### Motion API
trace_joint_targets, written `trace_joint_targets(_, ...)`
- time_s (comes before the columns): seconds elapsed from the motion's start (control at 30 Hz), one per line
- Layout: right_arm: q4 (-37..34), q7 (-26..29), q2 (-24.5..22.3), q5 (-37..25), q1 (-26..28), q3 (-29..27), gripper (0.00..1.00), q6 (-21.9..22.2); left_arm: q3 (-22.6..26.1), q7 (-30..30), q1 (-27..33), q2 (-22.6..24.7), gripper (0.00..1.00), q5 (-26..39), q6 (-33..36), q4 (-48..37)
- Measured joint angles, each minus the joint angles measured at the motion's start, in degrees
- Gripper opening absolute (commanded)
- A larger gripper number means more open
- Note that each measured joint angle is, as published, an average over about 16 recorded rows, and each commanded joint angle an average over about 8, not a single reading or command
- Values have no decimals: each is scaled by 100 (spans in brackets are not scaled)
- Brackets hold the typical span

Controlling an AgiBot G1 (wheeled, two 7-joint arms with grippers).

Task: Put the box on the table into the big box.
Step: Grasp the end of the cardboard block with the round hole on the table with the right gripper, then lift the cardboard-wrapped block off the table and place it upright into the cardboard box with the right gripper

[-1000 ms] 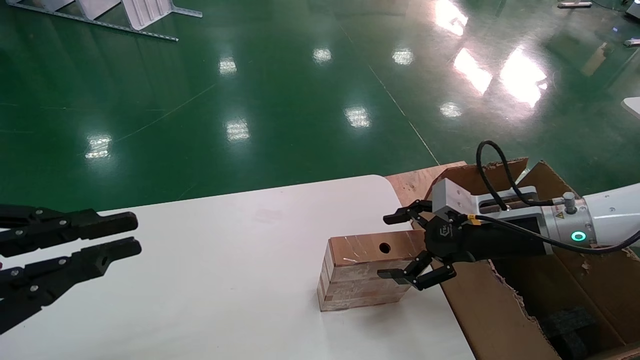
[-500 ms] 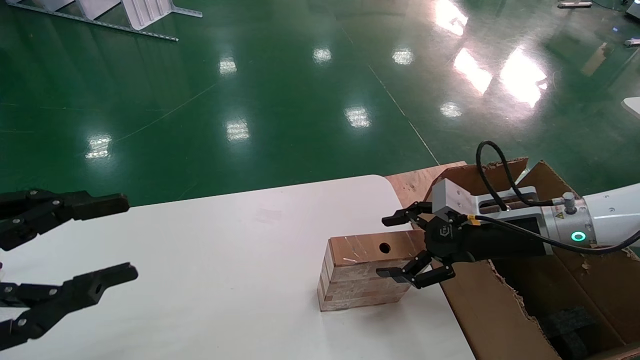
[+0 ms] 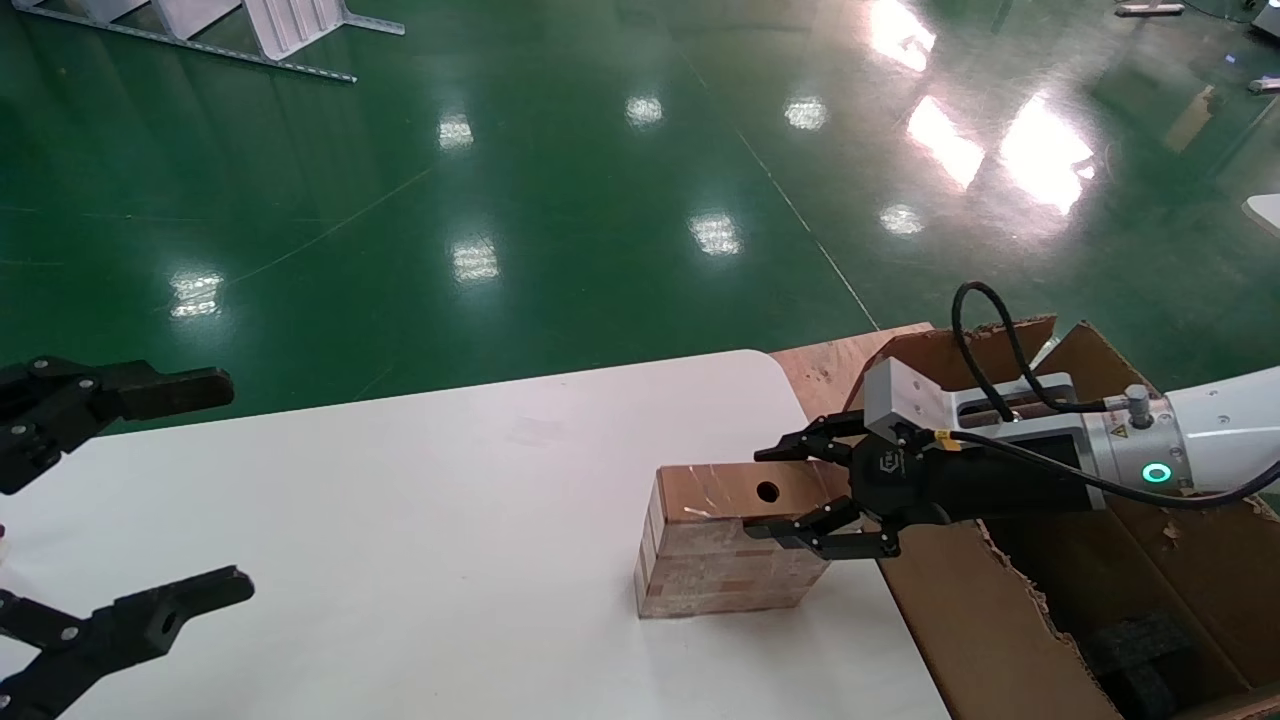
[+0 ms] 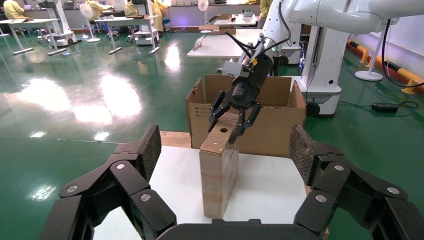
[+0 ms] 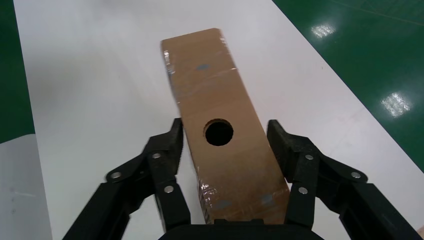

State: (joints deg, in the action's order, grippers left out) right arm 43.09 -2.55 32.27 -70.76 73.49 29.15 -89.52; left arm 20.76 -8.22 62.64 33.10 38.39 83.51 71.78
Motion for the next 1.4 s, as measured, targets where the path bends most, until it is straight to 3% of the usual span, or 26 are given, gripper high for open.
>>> trace_joint_targets(0.47, 303, 337, -212, 530, 228, -154, 0, -21, 0, 0, 0, 0, 100, 0, 0, -1)
trace_joint_targets(0.83, 393, 627, -1078, 1115, 995, -574, 0, -10, 1, 0, 0, 0, 100, 0, 0, -1)
trace_joint_targets(1.13, -490, 301, -2021, 895, 1430, -694, 0, -1, 1, 1, 0, 0, 100, -1, 0, -1)
trace_joint_targets(1.4, -1658, -187, -2299, 843, 1107, -580, 0, -3, 1, 1, 0, 0, 100, -1, 0, -1)
